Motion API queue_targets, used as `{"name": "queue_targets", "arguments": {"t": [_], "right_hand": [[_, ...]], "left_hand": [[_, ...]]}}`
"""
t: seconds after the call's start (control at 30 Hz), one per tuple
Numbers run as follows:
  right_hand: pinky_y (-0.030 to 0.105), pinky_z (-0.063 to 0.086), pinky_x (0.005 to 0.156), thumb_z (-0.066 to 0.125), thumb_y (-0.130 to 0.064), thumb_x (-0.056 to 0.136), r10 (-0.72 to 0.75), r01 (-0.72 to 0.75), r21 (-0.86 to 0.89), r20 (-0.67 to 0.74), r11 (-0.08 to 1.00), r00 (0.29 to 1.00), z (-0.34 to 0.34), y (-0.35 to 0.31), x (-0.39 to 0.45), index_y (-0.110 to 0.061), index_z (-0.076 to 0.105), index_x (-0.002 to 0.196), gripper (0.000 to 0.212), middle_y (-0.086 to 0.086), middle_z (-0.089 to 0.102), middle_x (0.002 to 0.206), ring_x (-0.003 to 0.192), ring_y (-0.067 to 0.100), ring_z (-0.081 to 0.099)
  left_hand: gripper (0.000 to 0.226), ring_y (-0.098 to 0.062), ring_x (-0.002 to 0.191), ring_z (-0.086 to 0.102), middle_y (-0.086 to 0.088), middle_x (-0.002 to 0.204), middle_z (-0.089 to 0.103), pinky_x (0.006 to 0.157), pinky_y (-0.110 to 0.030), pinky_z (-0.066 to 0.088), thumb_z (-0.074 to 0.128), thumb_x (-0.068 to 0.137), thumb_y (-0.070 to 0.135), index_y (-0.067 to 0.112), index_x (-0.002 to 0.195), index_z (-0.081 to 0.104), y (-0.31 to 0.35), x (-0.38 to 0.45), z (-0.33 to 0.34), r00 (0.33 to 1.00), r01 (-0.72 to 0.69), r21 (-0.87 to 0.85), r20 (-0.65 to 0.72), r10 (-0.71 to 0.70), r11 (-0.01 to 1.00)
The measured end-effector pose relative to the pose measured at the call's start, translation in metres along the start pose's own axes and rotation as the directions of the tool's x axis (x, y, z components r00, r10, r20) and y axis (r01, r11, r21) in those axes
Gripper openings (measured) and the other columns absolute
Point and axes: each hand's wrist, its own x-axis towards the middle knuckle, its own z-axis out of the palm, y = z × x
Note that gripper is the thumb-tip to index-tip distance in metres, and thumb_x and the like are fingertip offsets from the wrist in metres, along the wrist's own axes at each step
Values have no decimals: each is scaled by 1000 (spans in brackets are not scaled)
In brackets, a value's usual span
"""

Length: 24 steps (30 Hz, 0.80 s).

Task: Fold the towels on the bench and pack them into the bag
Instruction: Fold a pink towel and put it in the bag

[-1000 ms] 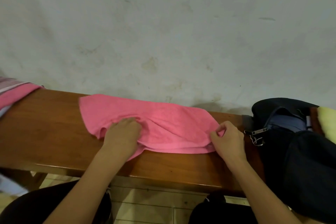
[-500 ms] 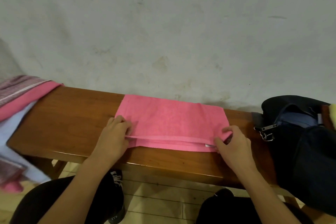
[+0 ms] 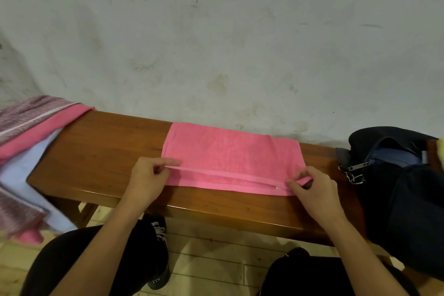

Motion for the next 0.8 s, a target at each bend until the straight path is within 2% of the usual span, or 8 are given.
{"name": "queue_targets", "arguments": {"t": [0.1, 0.23, 0.33, 0.43, 0.6, 0.63, 0.7, 0.8], "right_hand": [[19, 37, 57, 79, -21, 83, -6, 6, -4, 10, 1000, 1000, 0, -1, -1, -20, 59, 78, 20, -6, 62, 80, 74, 5, 56], [19, 36, 55, 75, -25, 87, -31, 32, -33, 13, 999, 999, 1, -2, -3, -20, 61, 83, 15, -6, 63, 81, 73, 5, 57], [21, 39, 54, 62, -25, 96, -39, 39, -47, 8, 998, 999, 1, 0, -3, -18, 62, 90, 9, -3, 63, 85, 72, 8, 57], [26, 43, 56, 48, -19, 103, -18, 18, -24, 7, 1000, 1000, 0, 3, -2, -18, 58, 98, 11, 0, 63, 89, 73, 14, 59], [36, 57, 68, 44, -18, 104, 30, -29, -16, 45, 999, 999, -1, 5, -2, -24, 48, 109, 9, -8, 57, 91, 79, 16, 61], [31, 56, 67, 45, -17, 104, 27, -27, -6, 40, 1000, 999, -2, 5, -2, -23, 49, 110, 10, -7, 56, 94, 81, 14, 59], [19, 45, 63, 46, -15, 104, 16, -16, 23, 15, 1000, 1000, -3, 4, -3, -20, 50, 109, 8, -4, 55, 101, 83, 7, 53], [13, 37, 61, 48, -13, 103, 7, -6, 57, -12, 998, 1000, -7, 3, -6, -18, 51, 107, 7, -4, 54, 101, 85, 5, 51]], "left_hand": [[23, -10, 100, 53, 14, 109, 60, 80, -22, 47, 56, 98, 14, 33, 100, 69, 1, -3, -6, 998, -3, 25, 56, 1, 1000], [4, -4, 92, 57, 14, 95, 65, 67, -16, 41, 68, 90, 27, 30, 90, 70, 3, -4, -6, 999, 47, -21, 2, -47, 999], [10, -4, 87, 55, 11, 93, 65, 74, -20, 43, 69, 90, 30, 21, 93, 73, 3, -5, -3, 994, 58, -20, -93, -59, 998], [4, -4, 86, 55, 11, 93, 61, 84, -30, 50, 66, 92, 21, 25, 93, 66, 2, -6, -2, 983, 50, -15, -174, -52, 999], [38, -7, 85, 56, 5, 93, 60, 85, -35, 51, 64, 93, 15, 18, 129, 53, 0, -9, -5, 982, 124, -31, -140, -127, 992], [32, -8, 85, 55, 6, 91, 59, 85, -35, 50, 64, 94, 16, 17, 125, 57, 1, -11, -6, 983, 133, -7, -127, -132, 991], [5, -11, 86, 55, 6, 90, 60, 79, -32, 50, 61, 96, 19, 19, 99, 65, 0, -13, -8, 987, 132, 60, -97, -125, 990], [16, -14, 85, 55, -2, 92, 62, 62, -24, 41, 56, 99, 23, 14, 89, 65, -3, -15, -9, 991, 129, 99, -31, -127, 987]]}}
